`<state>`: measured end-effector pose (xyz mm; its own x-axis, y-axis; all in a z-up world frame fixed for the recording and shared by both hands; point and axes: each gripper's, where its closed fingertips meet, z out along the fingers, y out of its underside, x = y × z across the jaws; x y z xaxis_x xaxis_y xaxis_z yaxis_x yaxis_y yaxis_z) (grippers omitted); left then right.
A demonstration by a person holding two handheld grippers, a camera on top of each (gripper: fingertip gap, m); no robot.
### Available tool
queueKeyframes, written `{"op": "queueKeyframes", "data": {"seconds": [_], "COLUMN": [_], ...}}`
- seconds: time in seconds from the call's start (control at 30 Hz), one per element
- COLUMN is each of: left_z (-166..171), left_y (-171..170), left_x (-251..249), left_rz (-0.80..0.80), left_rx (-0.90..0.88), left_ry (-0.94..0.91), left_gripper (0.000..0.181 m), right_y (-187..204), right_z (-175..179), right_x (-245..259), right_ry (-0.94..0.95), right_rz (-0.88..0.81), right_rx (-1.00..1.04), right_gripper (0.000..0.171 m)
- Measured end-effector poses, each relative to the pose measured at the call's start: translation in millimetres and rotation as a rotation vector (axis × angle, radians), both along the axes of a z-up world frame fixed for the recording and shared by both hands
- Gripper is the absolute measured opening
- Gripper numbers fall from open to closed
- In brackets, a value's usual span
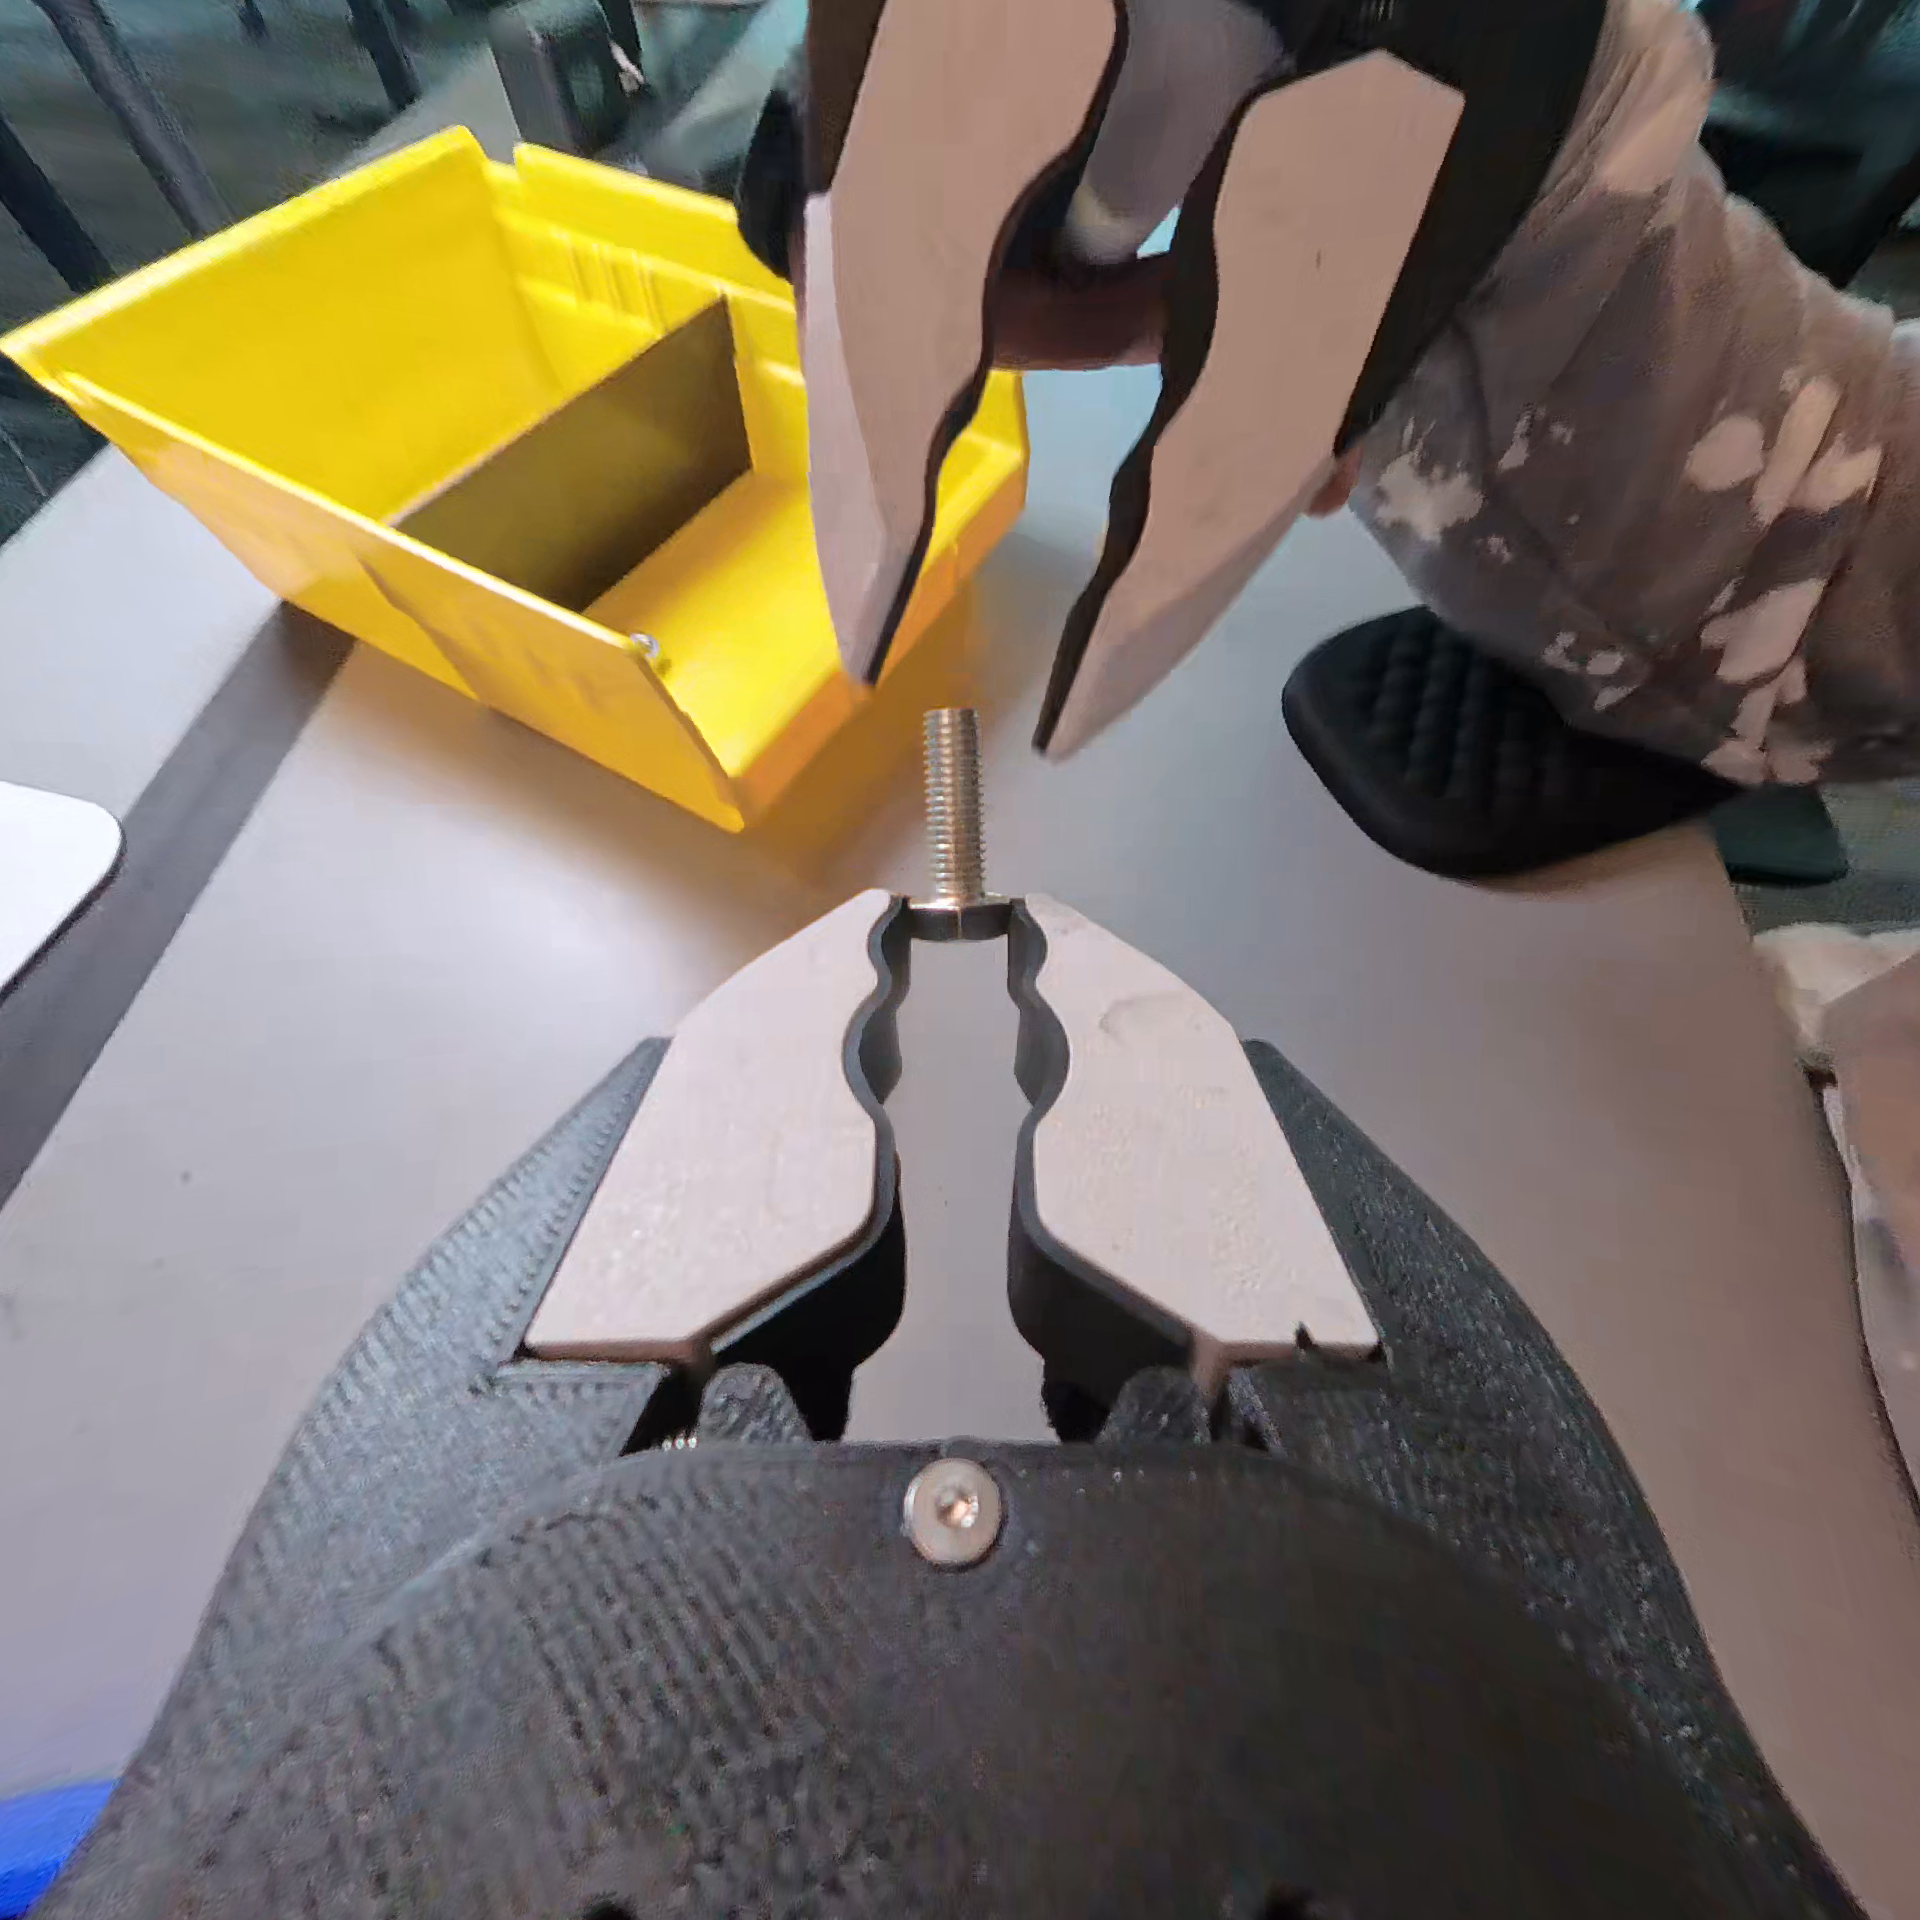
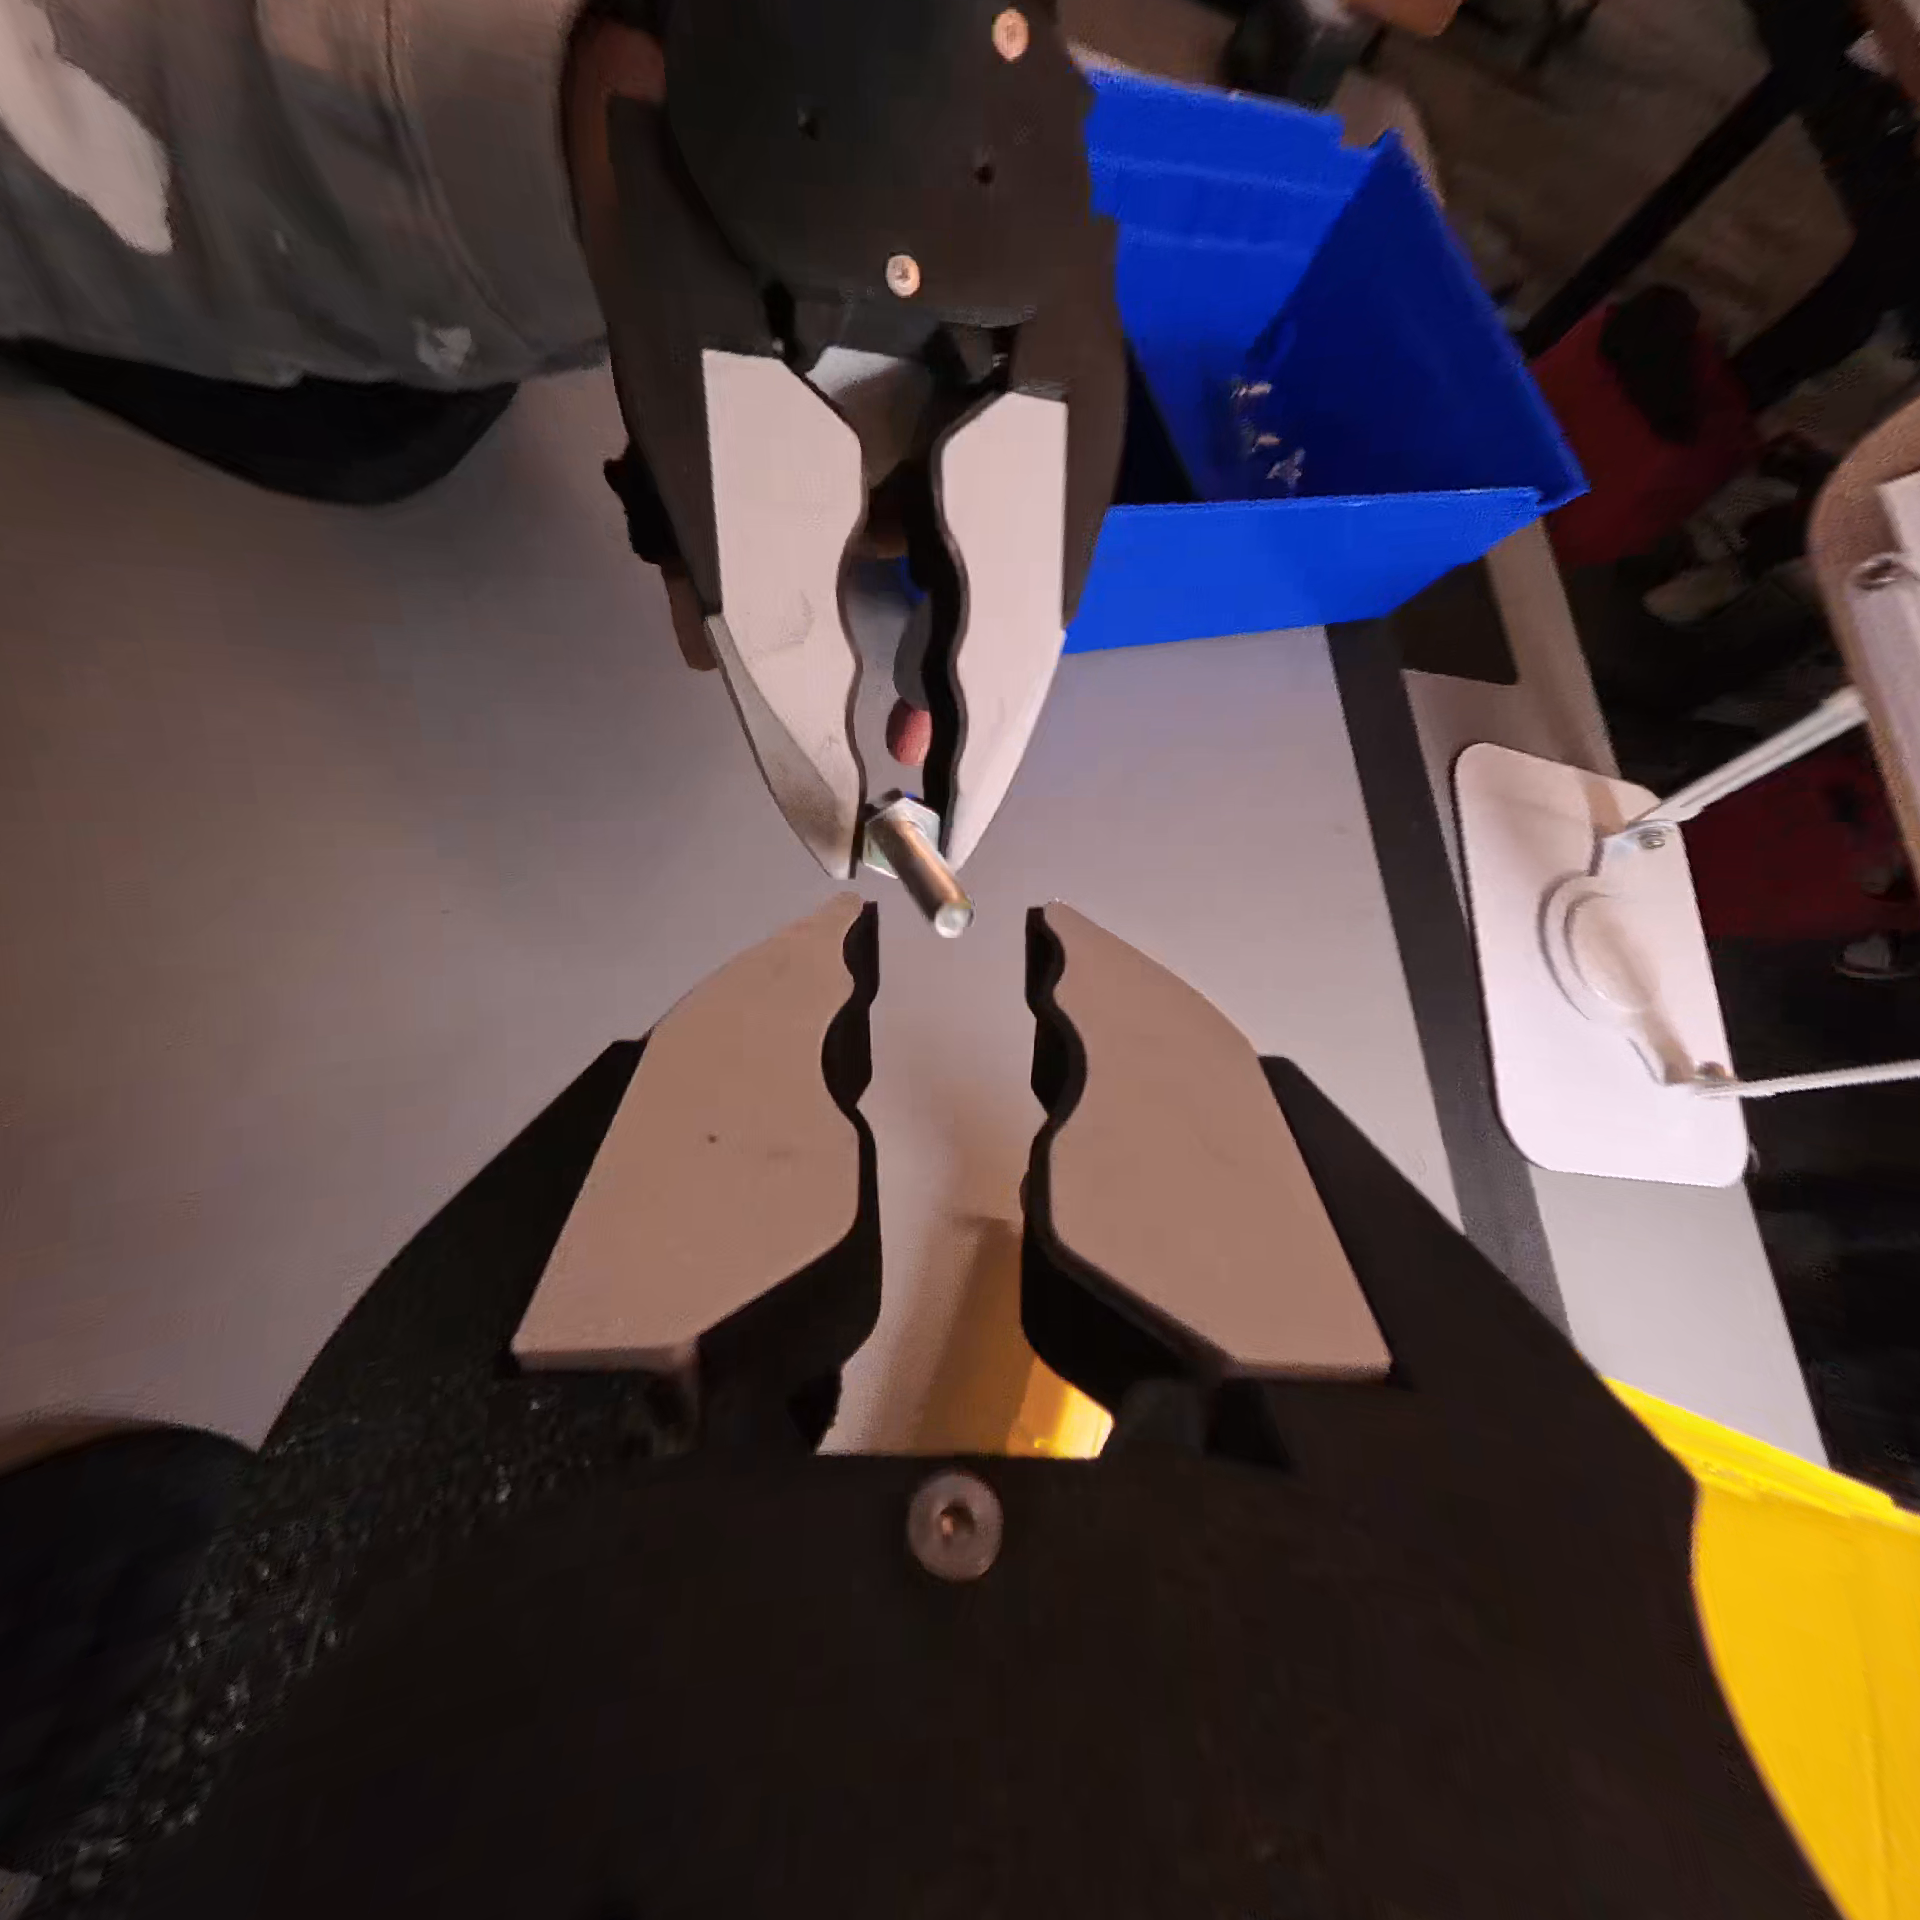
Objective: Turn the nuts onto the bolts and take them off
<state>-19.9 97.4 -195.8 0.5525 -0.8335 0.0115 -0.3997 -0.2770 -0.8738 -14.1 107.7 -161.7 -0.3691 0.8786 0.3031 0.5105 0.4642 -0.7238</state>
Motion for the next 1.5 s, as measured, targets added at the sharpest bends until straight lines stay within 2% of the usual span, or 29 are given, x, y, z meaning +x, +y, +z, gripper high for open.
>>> {"op": "queueKeyframes", "data": {"seconds": [0.07, 0.17, 0.33, 0.57, 0.73, 0.83, 0.97, 1.1, 1.27, 1.37, 1.5], "left_z": [-6, -12, 8, 2, -1, 6, 30, 46, 51, 53, 60], "left_y": [-4, -3, -3, -3, -4, -2, 7, 14, 20, 22, 23], "left_x": [2, -4, -9, -13, -10, -12, -18, -35, -52, -59, -68], "left_rz": [-0.024, -0.009, -0.006, -0.001, -0.018, -0.01, 0.053, 0.126, 0.187, 0.207, 0.235], "left_rx": [-0.029, -0.021, -0.001, -0.006, -0.009, 0.038, 0.107, 0.157, 0.172, 0.182, 0.203], "left_ry": [0.032, 0.094, -0.005, 0.042, 0.049, 0.015, -0.106, -0.171, -0.214, -0.221, -0.238], "left_gripper": [0.018, 0.019, 0.018, 0.018, 0.019, 0.018, 0.019, 0.018, 0.016, 0.016, 0.015], "right_y": [-6, -10, -7, -8, -14, -12, -4, 33, 128, 195, 266], "right_z": [-18, -32, -35, -26, -37, -34, -11, 12, 37, 32, -2], "right_x": [-7, -12, -14, -17, -20, -22, -22, -8, 16, 31, 52], "right_ry": [-0.078, -0.119, -0.094, -0.056, -0.103, -0.081, 0.023, 0.108, 0.191, 0.169, 0.093], "right_rz": [0.012, 0.034, 0.036, 0.026, 0.041, 0.03, -0.007, -0.129, -0.376, -0.541, -0.757], "right_rx": [0.048, 0.055, 0.01, 0.042, 0.07, 0.044, -0.004, 0.01, -0.039, -0.085, -0.194], "right_gripper": [0.025, 0.013, 0.01, 0.015, 0.009, 0.009, 0.009, 0.009, 0.009, 0.009, 0.01]}}
